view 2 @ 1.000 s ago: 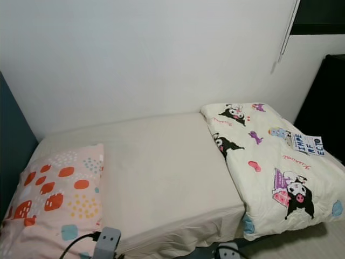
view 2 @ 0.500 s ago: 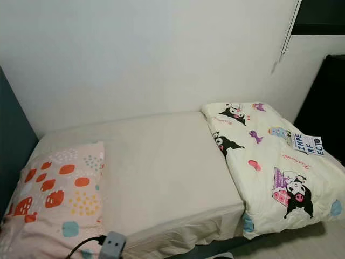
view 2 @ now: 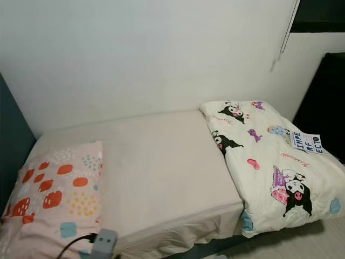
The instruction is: Clean up the room
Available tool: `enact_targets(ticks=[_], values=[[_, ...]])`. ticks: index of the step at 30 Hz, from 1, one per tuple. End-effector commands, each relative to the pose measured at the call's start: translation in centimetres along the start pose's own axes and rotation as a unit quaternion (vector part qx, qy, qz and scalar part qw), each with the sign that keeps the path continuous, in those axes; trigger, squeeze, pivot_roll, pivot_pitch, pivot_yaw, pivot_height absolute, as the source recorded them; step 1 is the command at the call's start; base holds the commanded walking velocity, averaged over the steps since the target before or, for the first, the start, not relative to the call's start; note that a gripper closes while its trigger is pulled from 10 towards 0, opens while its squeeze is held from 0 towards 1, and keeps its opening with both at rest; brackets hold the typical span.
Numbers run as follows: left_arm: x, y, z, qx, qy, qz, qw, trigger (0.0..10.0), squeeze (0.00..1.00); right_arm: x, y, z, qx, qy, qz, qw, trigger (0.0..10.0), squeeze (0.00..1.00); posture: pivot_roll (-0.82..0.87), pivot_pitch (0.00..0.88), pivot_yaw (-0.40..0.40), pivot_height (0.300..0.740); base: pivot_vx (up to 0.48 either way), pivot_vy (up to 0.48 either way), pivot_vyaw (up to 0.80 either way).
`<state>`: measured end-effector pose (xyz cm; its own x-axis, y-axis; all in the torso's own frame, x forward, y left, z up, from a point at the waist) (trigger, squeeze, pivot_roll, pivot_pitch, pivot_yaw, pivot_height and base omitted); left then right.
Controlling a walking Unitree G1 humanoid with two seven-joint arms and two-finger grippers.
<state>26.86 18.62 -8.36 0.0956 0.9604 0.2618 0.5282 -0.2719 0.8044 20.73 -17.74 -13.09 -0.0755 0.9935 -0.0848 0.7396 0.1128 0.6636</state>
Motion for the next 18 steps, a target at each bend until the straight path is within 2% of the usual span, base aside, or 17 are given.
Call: enact_targets(ticks=[1,10,15,16,17,18], values=[[0.0,-0.9,-0.3,0.015,0.000,0.001,1.000,10.0,0.00,0.1,-0.4,-0.1,0.003,-0.003,-0.003,1.000,10.0,0.00,0.02,0.072,-0.029,0.740,0.000,0.000,0.00],[-0.4,-1.1,-0.4,0.015,0.001,-0.007,1.000,10.0,0.00,-1.0,-1.0,-0.2,0.017,-0.024,0.046,0.999,10.0,0.00,0.03,0.072,-0.029,0.740,0.000,0.000,0.00],[-0.3,-1.1,-0.4,0.015,0.004,-0.008,1.000,10.0,0.00,-1.1,-1.0,-0.2,0.017,-0.027,0.047,0.998,10.0,0.00,0.03,0.072,-0.029,0.740,0.000,0.000,0.00],[-0.4,-0.9,-0.4,0.014,0.002,-0.001,1.000,10.0,0.00,-1.2,-1.0,-0.2,0.017,-0.026,0.045,0.998,10.0,0.00,0.03,0.065,-0.030,0.740,0.000,0.000,0.00],[-1.1,-0.6,-0.4,0.003,-0.023,0.029,0.999,10.0,0.00,-1.2,-0.9,-0.2,0.017,-0.022,0.038,0.999,10.0,0.00,0.03,0.060,-0.029,0.740,0.000,0.000,0.00],[-1.1,-0.6,-0.4,0.003,-0.023,0.029,0.999,10.0,0.00,-1.2,-0.9,-0.2,0.017,-0.022,0.038,0.999,10.0,0.00,0.03,0.060,-0.029,0.740,0.000,0.000,0.00]])
Point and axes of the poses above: a point about 5 cm out from each wrist's last joint towards the gripper, its own z axis pointing out of the wrist towards the gripper, its own y axis along the axis of the wrist's last joint, x = y × z, the point moved 6 cm from there along z, pointing out of the wrist towards the gripper, and after that the axes turned 11 degrees about z, right-handed, at the moved point
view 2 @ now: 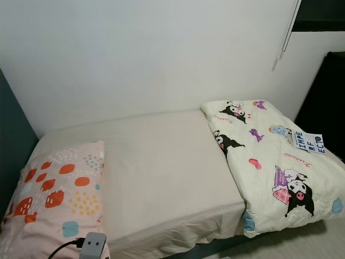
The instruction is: Clean up the room
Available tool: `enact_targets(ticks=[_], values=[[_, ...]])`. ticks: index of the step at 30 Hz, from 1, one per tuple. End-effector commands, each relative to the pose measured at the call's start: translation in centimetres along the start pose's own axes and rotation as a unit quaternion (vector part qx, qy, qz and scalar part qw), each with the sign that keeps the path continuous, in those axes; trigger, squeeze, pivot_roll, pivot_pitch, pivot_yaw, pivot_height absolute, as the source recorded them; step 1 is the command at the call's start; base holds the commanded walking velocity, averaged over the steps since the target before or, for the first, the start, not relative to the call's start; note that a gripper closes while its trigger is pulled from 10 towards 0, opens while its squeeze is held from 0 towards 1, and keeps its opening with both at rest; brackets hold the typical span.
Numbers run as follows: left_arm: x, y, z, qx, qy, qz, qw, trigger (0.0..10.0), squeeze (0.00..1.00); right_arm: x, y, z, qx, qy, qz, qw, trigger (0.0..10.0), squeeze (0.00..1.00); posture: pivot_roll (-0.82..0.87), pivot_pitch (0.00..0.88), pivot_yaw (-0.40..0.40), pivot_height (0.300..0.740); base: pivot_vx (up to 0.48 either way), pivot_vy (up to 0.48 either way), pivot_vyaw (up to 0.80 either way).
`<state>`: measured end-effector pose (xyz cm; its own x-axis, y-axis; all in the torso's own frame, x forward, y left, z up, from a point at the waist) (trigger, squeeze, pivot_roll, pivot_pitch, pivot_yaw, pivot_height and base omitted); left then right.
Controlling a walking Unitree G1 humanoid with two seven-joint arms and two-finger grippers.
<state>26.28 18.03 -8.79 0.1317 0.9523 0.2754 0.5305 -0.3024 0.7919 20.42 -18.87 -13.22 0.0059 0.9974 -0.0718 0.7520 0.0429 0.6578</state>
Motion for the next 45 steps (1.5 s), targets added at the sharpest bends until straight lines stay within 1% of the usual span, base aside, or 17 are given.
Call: enact_targets(ticks=[1,2,3,4,5,6,9,14,18,21,34,39,42,45], values=[[-0.99,0.10,-0.11,-0.008,-0.030,0.036,0.999,10.0,0.00,-0.11,-0.36,-0.02,0.010,0.002,-0.003,1.000,10.0,0.00,0.03,0.059,-0.029,0.740,0.000,0.000,0.00],[-0.99,0.10,-0.11,-0.008,-0.030,0.036,0.999,10.0,0.00,-0.11,-0.36,-0.02,0.010,0.002,-0.003,1.000,10.0,0.00,0.03,0.059,-0.029,0.740,0.000,0.000,0.00],[-1.49,0.30,-0.14,-0.015,-0.045,0.052,0.998,10.0,0.00,-0.09,-0.33,0.00,0.011,0.006,-0.004,1.000,10.0,0.00,0.02,0.056,-0.026,0.740,0.000,0.000,0.00],[-1.71,0.40,-0.13,-0.018,-0.052,0.058,0.997,10.0,0.00,-0.09,-0.37,0.02,0.014,0.007,0.007,1.000,10.0,0.00,0.02,0.050,-0.025,0.740,0.000,0.000,0.00],[-1.71,0.40,-0.13,-0.018,-0.052,0.058,0.997,10.0,0.00,-0.09,-0.37,0.02,0.014,0.007,0.007,1.000,10.0,0.00,0.02,0.050,-0.025,0.740,0.000,0.000,0.00],[-1.56,0.32,-0.08,-0.012,-0.043,0.043,0.998,10.0,0.00,-0.12,-0.34,0.08,0.018,0.009,0.033,0.999,10.0,0.00,0.02,0.045,-0.023,0.740,0.000,0.000,0.00],[-1.45,0.22,-0.06,-0.008,-0.037,0.034,0.999,10.0,0.00,-0.11,-0.24,0.12,0.018,0.011,0.042,0.999,10.0,0.00,0.02,0.045,-0.023,0.740,0.000,0.000,0.00],[-1.23,0.09,-0.01,-0.002,-0.030,0.026,0.999,10.0,0.00,0.04,-0.14,0.12,0.016,0.016,0.043,0.999,10.0,0.00,0.01,0.039,-0.020,0.740,0.000,0.000,0.00],[-1.05,-0.06,0.00,0.001,-0.030,0.029,0.999,10.0,0.00,0.39,-0.78,-0.03,0.027,0.028,0.049,0.998,10.0,0.00,0.01,0.027,-0.021,0.740,0.000,0.000,0.00],[-1.03,-0.07,0.00,0.001,-0.030,0.030,0.999,10.0,0.00,0.39,-0.82,-0.05,0.027,0.028,0.049,0.998,10.0,0.00,0.01,0.027,-0.021,0.740,0.000,0.000,0.00],[-1.11,-0.30,-0.12,0.003,-0.028,0.029,0.999,10.0,0.00,0.23,-0.65,-0.14,0.018,0.038,0.031,0.999,10.0,0.00,0.02,0.015,-0.041,0.740,0.000,0.000,0.00],[-1.18,-0.31,-0.14,0.003,-0.030,0.031,0.999,10.0,0.00,0.16,-0.83,-0.13,0.023,0.032,0.067,0.997,10.0,0.00,0.02,0.014,-0.039,0.740,0.000,0.000,0.00],[-1.17,-0.24,-0.10,0.002,-0.030,0.034,0.999,10.0,0.00,0.18,-0.94,-0.09,0.030,0.029,0.078,0.996,10.0,0.00,0.02,0.016,-0.036,0.740,0.000,0.000,0.00],[-1.16,-0.16,-0.07,0.001,-0.030,0.035,0.999,10.0,0.00,0.28,-0.97,-0.05,0.034,0.031,0.079,0.996,10.0,0.00,0.02,0.019,-0.036,0.740,0.000,0.000,0.00]])
Point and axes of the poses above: a point about 5 cm out from each wrist's last joint towards the gripper, its own z axis pointing out of the wrist towards the gripper, its own y axis along the axis of the wrist's last joint, x = y × z, the point moved 6 cm from there along z, pointing out of the wrist towards the gripper, and after that the axes turned 11 degrees about z, right-handed, at the moved point
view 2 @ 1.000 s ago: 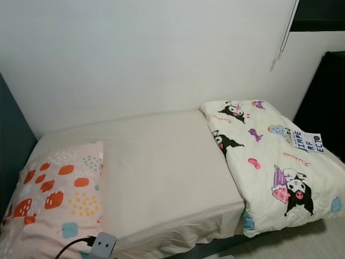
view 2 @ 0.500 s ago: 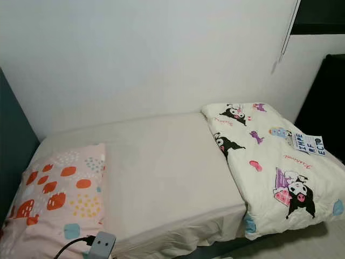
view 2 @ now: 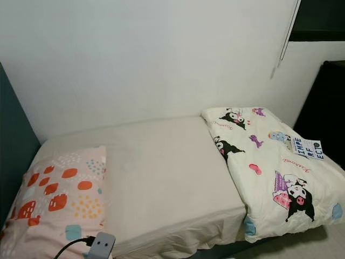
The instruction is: Clean up the room
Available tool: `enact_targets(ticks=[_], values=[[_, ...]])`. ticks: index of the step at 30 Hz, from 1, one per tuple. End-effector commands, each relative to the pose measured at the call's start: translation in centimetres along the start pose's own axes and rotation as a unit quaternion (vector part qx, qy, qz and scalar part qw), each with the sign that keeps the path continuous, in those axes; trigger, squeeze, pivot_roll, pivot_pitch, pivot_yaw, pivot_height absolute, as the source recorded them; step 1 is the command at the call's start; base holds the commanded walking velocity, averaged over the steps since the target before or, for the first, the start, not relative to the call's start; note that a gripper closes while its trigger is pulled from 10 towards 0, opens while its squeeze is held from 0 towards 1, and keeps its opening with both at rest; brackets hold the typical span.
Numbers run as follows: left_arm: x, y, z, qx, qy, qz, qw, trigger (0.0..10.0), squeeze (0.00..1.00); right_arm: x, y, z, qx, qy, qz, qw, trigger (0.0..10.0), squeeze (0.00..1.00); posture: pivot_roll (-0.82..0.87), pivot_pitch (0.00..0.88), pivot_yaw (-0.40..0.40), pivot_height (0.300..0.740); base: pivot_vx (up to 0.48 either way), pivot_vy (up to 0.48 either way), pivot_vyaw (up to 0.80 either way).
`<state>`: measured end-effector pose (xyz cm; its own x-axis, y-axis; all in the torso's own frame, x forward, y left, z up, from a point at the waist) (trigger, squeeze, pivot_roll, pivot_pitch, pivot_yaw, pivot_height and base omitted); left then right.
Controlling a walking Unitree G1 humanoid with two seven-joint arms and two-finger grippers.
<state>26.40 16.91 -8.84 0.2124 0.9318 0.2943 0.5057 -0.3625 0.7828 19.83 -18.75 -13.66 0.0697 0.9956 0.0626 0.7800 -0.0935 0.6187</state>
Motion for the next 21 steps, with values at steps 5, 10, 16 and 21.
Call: enact_targets(ticks=[5,10,16,21], values=[[-0.20,-0.41,-0.13,0.007,-0.002,0.003,1.000,10.0,0.00,0.36,-0.23,0.07,0.011,0.008,0.005,1.000,10.0,0.00,0.02,0.022,-0.037,0.740,0.000,0.000,0.00],[-0.25,-0.25,-0.07,0.006,-0.002,0.003,1.000,10.0,0.00,0.23,-0.05,0.09,0.007,0.003,0.000,1.000,10.0,0.00,0.02,0.034,-0.036,0.740,0.000,0.000,0.00],[-0.07,0.12,0.08,0.001,0.004,-0.001,1.000,10.0,0.00,0.05,0.16,0.09,0.001,-0.002,0.002,1.000,10.0,0.00,0.02,0.044,-0.032,0.740,0.000,0.000,0.00],[-0.15,0.19,0.13,0.002,0.003,-0.001,1.000,10.0,0.00,0.05,-0.19,0.03,0.006,-0.004,-0.001,1.000,10.0,0.00,0.02,0.052,-0.026,0.740,0.000,0.000,0.00]])
Point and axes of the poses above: a point about 5 cm out from each wrist's last joint towards the gripper, its own z axis pointing out of the wrist towards the gripper, its own y axis along the axis of the wrist's last joint, x = y × z, the point moved 6 cm from there along z, pointing out of the wrist towards the gripper, and after that the axes turned 11 degrees about z, right-handed, at the moved point
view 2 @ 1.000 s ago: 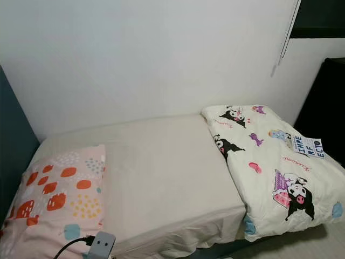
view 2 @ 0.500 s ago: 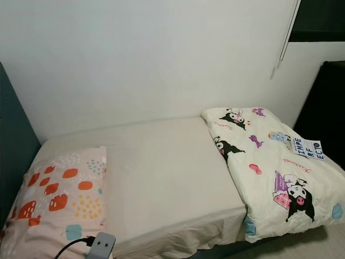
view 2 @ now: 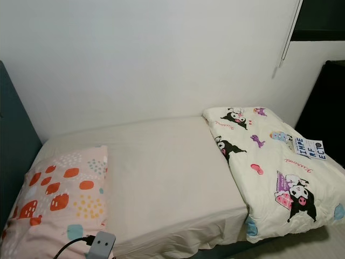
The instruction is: Clean up the room
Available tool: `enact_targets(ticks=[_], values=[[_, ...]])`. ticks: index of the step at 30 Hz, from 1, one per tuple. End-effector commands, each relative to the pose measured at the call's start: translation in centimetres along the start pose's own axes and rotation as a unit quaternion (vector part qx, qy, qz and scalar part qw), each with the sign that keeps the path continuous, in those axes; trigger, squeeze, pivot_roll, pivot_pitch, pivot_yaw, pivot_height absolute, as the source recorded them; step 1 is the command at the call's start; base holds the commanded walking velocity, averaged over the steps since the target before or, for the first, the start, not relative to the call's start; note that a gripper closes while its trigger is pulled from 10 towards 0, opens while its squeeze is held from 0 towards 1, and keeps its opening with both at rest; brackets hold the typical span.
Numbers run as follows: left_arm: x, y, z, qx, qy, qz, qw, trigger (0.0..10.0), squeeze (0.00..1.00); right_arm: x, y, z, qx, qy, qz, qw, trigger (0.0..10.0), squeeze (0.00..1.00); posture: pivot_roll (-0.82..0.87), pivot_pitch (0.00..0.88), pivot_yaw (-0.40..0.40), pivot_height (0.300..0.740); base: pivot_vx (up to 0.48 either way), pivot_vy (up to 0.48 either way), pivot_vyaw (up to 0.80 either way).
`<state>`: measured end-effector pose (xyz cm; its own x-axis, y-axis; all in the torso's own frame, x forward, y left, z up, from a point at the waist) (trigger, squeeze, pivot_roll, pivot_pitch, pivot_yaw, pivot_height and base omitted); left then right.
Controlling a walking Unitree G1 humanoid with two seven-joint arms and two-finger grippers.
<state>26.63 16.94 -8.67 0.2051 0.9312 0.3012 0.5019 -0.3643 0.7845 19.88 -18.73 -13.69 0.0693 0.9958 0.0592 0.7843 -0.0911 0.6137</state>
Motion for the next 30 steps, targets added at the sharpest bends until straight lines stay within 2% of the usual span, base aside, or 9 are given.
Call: enact_targets(ticks=[1,4,5,9,16,17,19,30], values=[[-0.3,0.0,0.0,0.004,-0.002,-0.002,1.000,10.0,0.00,0.0,-0.2,0.0,0.003,-0.003,0.000,1.000,10.0,0.00,0.02,0.052,-0.026,0.740,0.000,0.000,0.00],[-0.3,0.0,0.0,0.004,-0.002,-0.002,1.000,10.0,0.00,0.0,-0.3,0.0,0.004,-0.004,-0.001,1.000,10.0,0.00,0.02,0.052,-0.026,0.740,0.000,0.000,0.00],[-0.4,0.0,0.0,0.004,-0.004,-0.001,1.000,10.0,0.00,-0.8,0.0,-0.1,-0.003,-0.036,-0.032,0.999,10.0,0.00,0.02,0.056,-0.025,0.740,0.000,0.000,0.00],[-0.5,0.0,0.1,0.004,-0.003,-0.001,1.000,10.0,0.00,-1.5,0.4,-0.2,-0.017,-0.063,-0.058,0.996,10.0,0.00,0.02,0.062,-0.032,0.740,0.000,0.000,0.00],[-0.4,0.1,0.0,0.001,-0.004,0.000,1.000,10.0,0.00,-2.0,0.8,-0.2,-0.027,-0.079,-0.037,0.996,10.0,0.00,0.03,0.069,-0.016,0.740,0.000,0.000,0.00],[-0.2,-0.1,0.0,0.003,-0.004,0.003,1.000,10.0,0.00,-1.7,1.0,-0.2,-0.035,-0.074,-0.016,0.997,10.0,0.00,0.02,0.073,-0.009,0.740,0.000,0.000,0.00],[-0.1,-0.1,0.0,0.004,-0.004,0.004,1.000,10.0,0.00,-1.5,1.2,-0.1,-0.041,-0.070,-0.009,0.997,10.0,0.00,0.02,0.073,-0.009,0.740,0.000,0.000,0.00],[-0.3,0.0,0.0,0.002,-0.003,-0.001,1.000,10.0,0.00,-0.7,0.9,0.0,-0.033,-0.050,-0.012,0.998,10.0,0.00,0.03,0.076,-0.026,0.740,0.000,0.000,0.00]])
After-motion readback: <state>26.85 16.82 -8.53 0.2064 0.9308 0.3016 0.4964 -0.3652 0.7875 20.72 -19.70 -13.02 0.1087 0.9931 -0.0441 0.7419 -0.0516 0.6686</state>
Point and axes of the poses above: a point about 5 cm out from each wrist's last joint towards the gripper, its own z axis pointing out of the wrist towards the gripper, its own y axis along the axis of the wrist's last joint, x = y × z, the point moved 6 cm from there along z, pointing out of the wrist towards the gripper, and after that the axes turned 11 degrees about z, right-handed, at the moved point
